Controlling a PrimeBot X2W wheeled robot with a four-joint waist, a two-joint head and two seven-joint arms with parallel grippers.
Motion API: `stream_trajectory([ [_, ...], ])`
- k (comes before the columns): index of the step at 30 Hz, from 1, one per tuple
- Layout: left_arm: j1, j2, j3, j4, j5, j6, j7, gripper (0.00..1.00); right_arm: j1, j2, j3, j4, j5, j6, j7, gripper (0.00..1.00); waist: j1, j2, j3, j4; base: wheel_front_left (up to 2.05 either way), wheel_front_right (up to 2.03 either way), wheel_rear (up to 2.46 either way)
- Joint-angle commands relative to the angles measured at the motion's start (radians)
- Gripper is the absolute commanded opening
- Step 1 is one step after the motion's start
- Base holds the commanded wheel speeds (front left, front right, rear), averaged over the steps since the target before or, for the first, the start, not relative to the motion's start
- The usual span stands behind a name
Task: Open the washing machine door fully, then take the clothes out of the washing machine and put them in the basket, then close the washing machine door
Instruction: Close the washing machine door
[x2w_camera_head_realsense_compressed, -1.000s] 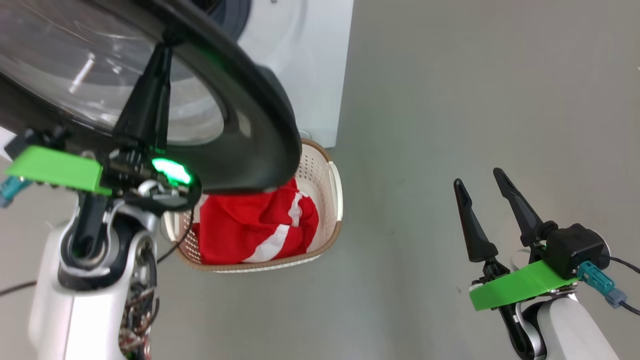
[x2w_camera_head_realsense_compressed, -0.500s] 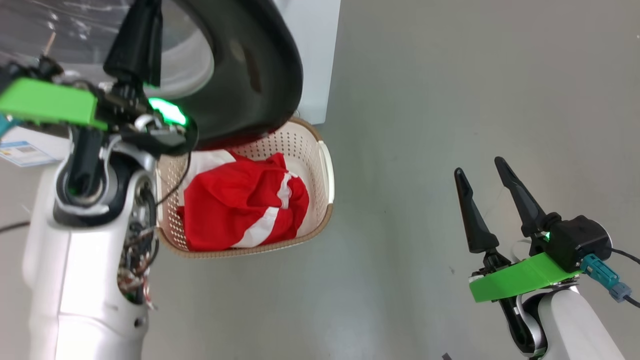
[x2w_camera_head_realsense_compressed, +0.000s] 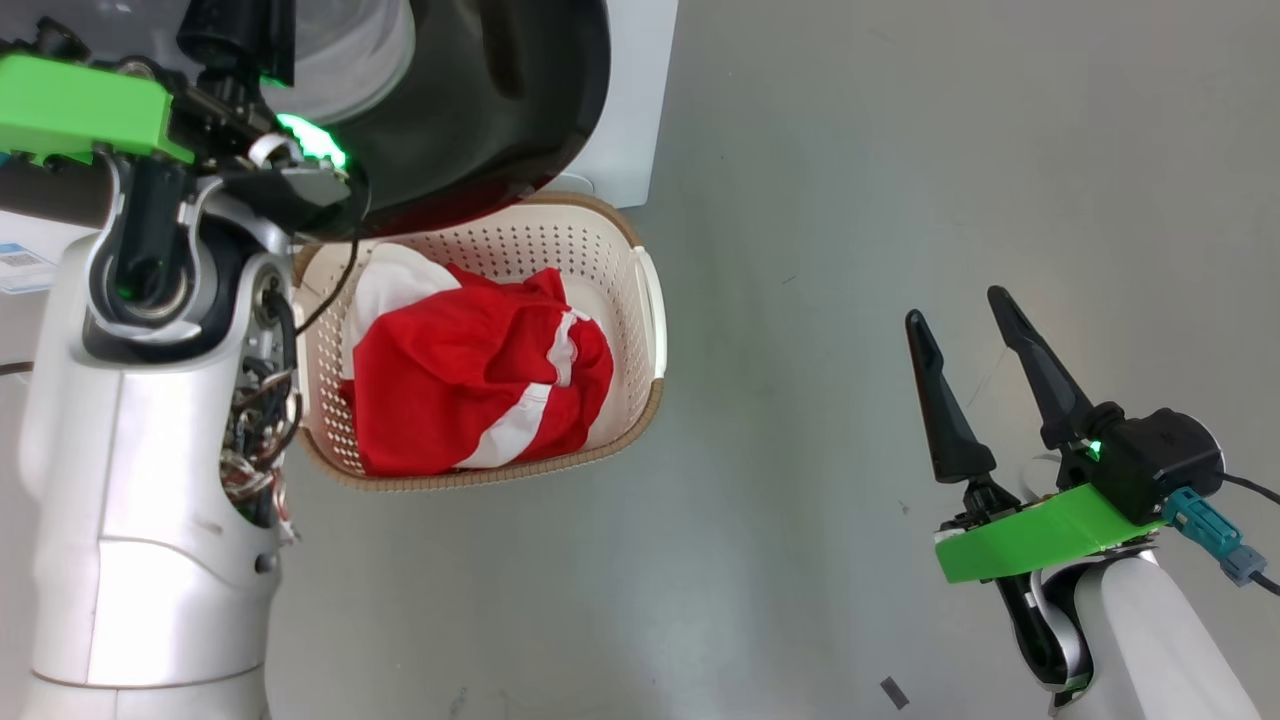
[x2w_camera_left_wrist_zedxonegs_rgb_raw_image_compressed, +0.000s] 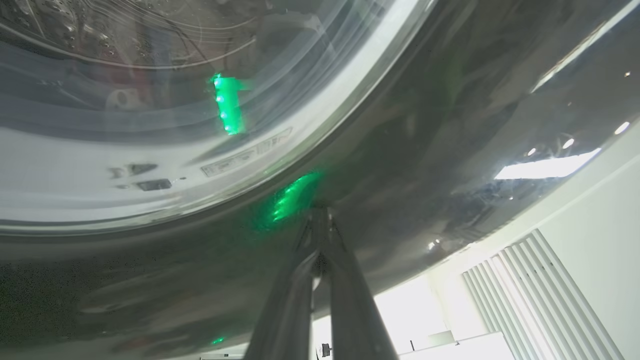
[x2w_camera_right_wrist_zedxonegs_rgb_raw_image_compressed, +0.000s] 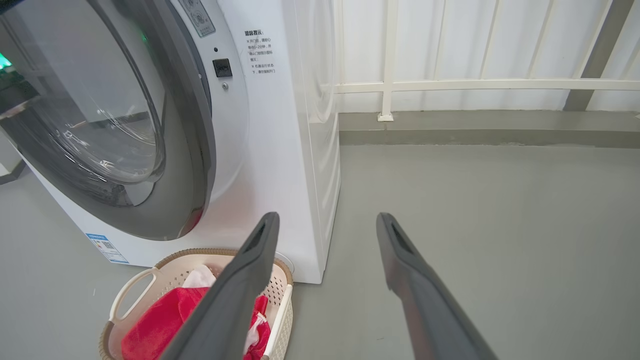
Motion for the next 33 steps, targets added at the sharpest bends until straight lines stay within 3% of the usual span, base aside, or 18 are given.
stream_trajectory([
  [1,-0.025,0.034,0.019,-0.019,0.017,-0.012,-0.004,0.00,-0.011,-0.001,0.021,-0.026,-0.009,0.006,-0.006,1.00,0.0000,-0.0001,0.002,0.000,0.00,0.00,0.00],
  [9,0.035,0.035,-0.015,-0.016,0.022,-0.039,0.057,0.00,-0.013,-0.001,0.008,-0.009,0.010,0.006,-0.006,1.00,0.0000,-0.0001,-0.028,0.017,0.00,0.00,0.00],
  [10,0.051,0.039,-0.018,-0.019,0.030,-0.040,0.055,0.33,-0.014,-0.001,0.008,-0.007,0.011,0.006,-0.006,1.00,0.0000,-0.0001,-0.037,0.020,0.00,0.00,0.00],
  [11,0.068,0.045,-0.023,-0.022,0.044,-0.041,0.051,0.87,-0.013,-0.001,0.008,-0.004,0.012,0.006,-0.006,1.00,0.0000,-0.0001,-0.046,0.024,0.00,0.00,0.00],
  [12,0.087,0.052,-0.031,-0.025,0.061,-0.040,0.045,1.00,-0.013,-0.001,0.008,-0.002,0.013,0.006,-0.006,1.00,0.0000,-0.0001,-0.056,0.027,0.00,0.00,0.00],
  [17,0.187,0.082,-0.057,-0.053,0.139,-0.006,-0.002,1.00,-0.002,-0.001,0.005,0.009,0.023,0.006,-0.006,1.00,0.0000,-0.0001,-0.104,0.049,0.00,0.00,0.00],
  [25,0.368,0.129,-0.079,-0.173,0.245,-0.005,-0.072,1.00,0.011,-0.001,0.011,0.024,0.029,0.006,-0.006,1.00,0.0000,-0.0001,-0.170,0.076,0.00,0.00,0.00],
  [29,0.468,0.197,-0.130,-0.235,0.458,0.025,-0.199,1.00,0.018,-0.001,0.017,0.032,0.031,0.006,-0.006,1.00,0.0000,-0.0001,-0.210,0.078,0.00,0.00,0.00],
  [33,0.560,0.225,-0.159,-0.289,0.585,0.032,-0.294,1.00,0.030,-0.001,0.020,0.039,0.032,0.006,-0.006,1.00,0.0000,-0.0001,-0.249,0.079,0.00,0.00,0.00],
])
